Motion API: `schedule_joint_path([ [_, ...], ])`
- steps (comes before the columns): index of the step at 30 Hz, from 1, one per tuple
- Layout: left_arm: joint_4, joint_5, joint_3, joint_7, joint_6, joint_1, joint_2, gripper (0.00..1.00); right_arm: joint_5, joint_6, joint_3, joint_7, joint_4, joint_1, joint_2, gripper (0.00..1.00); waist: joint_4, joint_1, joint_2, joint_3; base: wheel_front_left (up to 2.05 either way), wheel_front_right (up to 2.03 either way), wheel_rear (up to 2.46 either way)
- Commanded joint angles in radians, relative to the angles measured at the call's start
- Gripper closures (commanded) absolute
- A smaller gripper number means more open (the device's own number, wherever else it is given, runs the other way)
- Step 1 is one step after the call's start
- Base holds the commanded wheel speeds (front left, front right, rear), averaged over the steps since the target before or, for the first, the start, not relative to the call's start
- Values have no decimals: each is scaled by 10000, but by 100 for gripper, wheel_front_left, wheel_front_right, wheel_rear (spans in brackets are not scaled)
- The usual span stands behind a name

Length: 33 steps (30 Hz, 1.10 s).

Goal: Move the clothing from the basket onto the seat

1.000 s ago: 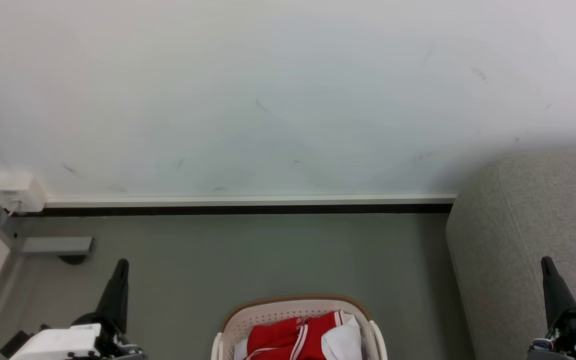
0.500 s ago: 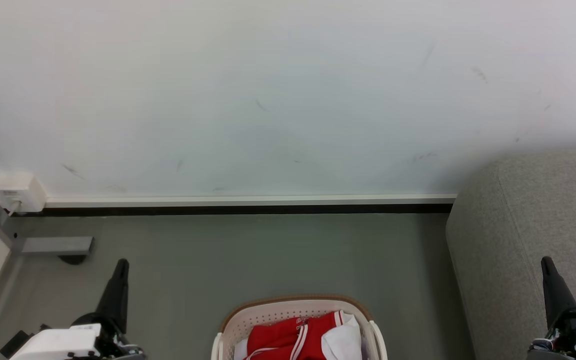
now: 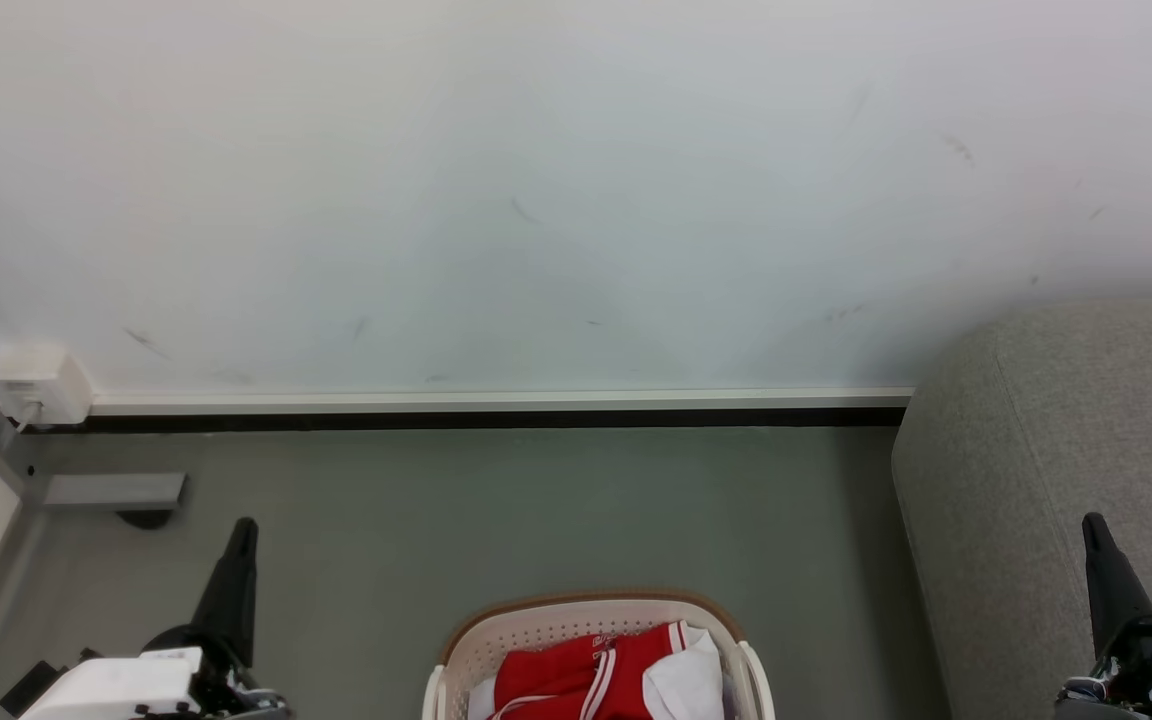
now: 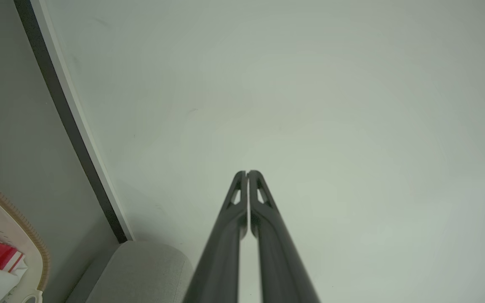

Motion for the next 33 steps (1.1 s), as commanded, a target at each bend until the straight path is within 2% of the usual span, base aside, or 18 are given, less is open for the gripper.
schedule_joint_path([
  [1, -29, -142, 13, 25, -45, -45, 24, 100, 119, -23, 2, -35, -41, -21, -54, 100, 0, 0, 0, 0, 0, 0, 0],
  [33, -30, -142, 13, 24, -45, -45, 24, 100, 122, -23, 6, -38, -42, -21, -57, 100, 0, 0, 0, 0, 0, 0, 0],
])
